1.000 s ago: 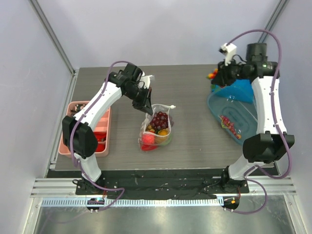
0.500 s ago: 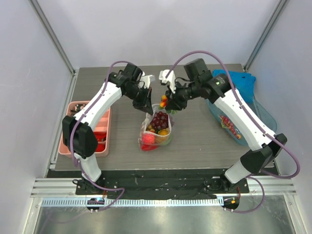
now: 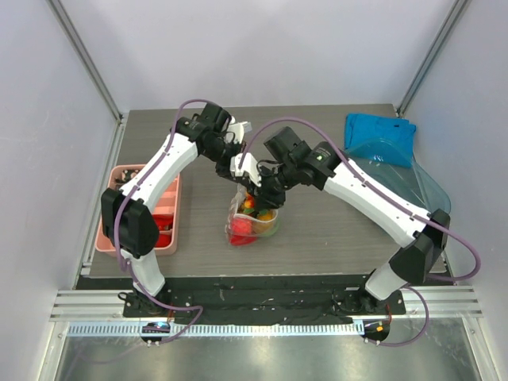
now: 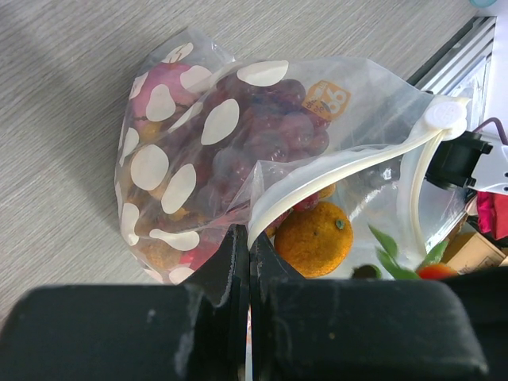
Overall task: Place the food in the zip-top bag and seal the zipper
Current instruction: Place the fake fruit in the zipper food storage bag.
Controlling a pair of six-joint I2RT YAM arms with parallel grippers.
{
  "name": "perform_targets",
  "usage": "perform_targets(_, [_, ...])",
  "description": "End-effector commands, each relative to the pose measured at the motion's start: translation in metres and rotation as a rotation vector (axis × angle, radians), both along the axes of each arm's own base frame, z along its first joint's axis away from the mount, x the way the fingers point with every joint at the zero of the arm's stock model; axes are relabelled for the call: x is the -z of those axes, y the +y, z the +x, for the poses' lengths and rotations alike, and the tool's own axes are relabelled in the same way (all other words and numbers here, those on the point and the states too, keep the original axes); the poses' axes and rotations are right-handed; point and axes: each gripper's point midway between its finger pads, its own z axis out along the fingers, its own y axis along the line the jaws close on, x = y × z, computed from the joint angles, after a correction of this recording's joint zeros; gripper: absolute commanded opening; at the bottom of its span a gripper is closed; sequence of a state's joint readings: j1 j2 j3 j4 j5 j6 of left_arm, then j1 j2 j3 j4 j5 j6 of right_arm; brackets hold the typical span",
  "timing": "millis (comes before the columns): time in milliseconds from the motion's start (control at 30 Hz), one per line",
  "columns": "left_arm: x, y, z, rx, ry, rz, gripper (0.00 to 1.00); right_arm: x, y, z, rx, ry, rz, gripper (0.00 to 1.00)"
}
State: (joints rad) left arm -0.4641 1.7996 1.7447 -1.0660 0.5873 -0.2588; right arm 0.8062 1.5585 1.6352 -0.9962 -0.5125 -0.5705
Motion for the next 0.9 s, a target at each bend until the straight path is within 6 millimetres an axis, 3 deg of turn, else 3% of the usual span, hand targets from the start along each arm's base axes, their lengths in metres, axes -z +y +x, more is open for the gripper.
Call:
perform_targets(0, [-0.016, -0.005, 0.007, 0.0, -0.035, -0.046, 0.0, 0.011, 0.012, 0.025, 0.052, -0.051, -0.002, 0.29])
perform_targets(133, [-0.016, -0.004, 0.006, 0.001, -0.039, -0.043, 0.0, 0.015, 0.017, 0.026, 0.045, -0.057, -0.016, 0.39])
perform_targets(167, [-0.016, -0.004, 0.006, 0.003, -0.041, -0.043, 0.0, 0.014, 0.019, 0.026, 0.044, -0.059, -0.015, 0.58])
perform_targets(200, [-0.016, -0.004, 0.006, 0.003, -0.041, -0.043, 0.0, 0.016, 0.02, 0.024, 0.038, -0.053, -0.029, 0.67])
perform_targets(267, [-0.017, -0.005, 0.006, 0.005, -0.041, -0.046, 0.0, 0.007, 0.02, 0.023, 0.052, -0.049, -0.03, 0.81])
perform_targets(367, [-0.018, -0.004, 0.006, 0.01, -0.049, -0.047, 0.0, -0.015, 0.015, 0.027, 0.081, -0.062, 0.002, 0.89])
perform_targets(500, [-0.02, -0.004, 0.005, 0.031, -0.063, -0.052, 0.01, -0.05, -0.008, 0.036, 0.126, -0.097, 0.088, 0.94])
perform_targets(600, [-0.023, -0.006, 0.002, 0.094, -0.081, -0.073, 0.03, -0.068, -0.033, 0.054, 0.18, -0.101, 0.154, 0.95])
perform_targets(633, [-0.019, -0.006, 0.001, 0.115, -0.072, -0.073, 0.04, -0.076, -0.042, 0.058, 0.192, -0.113, 0.177, 0.95])
perform_targets(667, [-0.019, -0.006, -0.002, 0.136, -0.062, -0.077, 0.05, -0.079, -0.062, 0.075, 0.244, -0.132, 0.19, 0.95])
perform_targets(733, [-0.018, -0.007, -0.002, 0.188, -0.081, -0.081, 0.05, -0.074, -0.084, 0.083, 0.247, -0.163, 0.203, 0.94])
perform_targets(767, [-0.017, -0.006, -0.003, 0.199, -0.074, -0.079, 0.05, -0.073, -0.104, 0.099, 0.29, -0.185, 0.219, 0.93])
perform_targets(800, [-0.017, -0.007, -0.004, 0.208, -0.074, -0.083, 0.05, -0.06, -0.111, 0.097, 0.236, -0.183, 0.237, 0.91])
perform_targets(867, [-0.017, -0.009, -0.004, 0.238, -0.08, -0.098, 0.05, -0.056, -0.122, 0.099, 0.202, -0.241, 0.262, 0.87])
